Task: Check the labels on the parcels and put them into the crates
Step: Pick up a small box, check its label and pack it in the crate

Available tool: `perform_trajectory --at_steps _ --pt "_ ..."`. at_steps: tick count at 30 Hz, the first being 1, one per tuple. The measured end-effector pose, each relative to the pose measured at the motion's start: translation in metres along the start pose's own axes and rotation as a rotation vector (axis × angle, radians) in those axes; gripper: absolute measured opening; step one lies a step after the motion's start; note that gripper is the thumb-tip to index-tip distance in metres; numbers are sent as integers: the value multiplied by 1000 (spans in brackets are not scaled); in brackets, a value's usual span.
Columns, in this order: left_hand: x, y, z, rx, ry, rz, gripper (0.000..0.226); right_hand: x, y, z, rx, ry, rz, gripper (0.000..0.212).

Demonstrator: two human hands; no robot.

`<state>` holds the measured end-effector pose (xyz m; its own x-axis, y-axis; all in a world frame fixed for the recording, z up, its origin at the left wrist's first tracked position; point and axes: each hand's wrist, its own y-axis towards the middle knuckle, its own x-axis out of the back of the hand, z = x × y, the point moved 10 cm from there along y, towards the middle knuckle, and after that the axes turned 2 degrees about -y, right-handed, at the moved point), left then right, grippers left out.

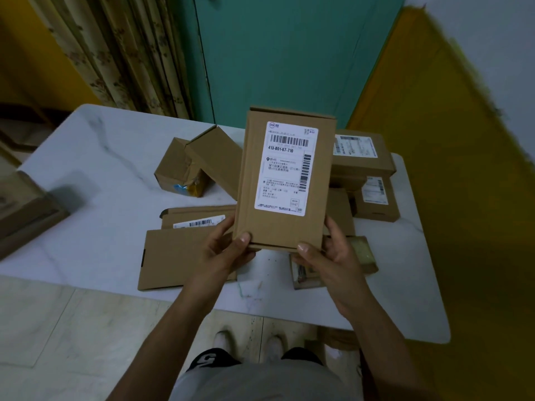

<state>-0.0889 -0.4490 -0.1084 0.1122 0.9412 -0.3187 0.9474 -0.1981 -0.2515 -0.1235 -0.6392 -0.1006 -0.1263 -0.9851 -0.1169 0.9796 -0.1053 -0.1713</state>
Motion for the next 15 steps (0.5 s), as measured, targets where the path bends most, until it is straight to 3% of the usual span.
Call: perform_trajectory --at_steps 8,15 --pt "13 -23 16 10 46 -101 54 -6 -8 -20 -42 -12 55 83" --pt "88 -93 14 -79 -5 -413 49 -88 -7 -37 -120 -99 383 75"
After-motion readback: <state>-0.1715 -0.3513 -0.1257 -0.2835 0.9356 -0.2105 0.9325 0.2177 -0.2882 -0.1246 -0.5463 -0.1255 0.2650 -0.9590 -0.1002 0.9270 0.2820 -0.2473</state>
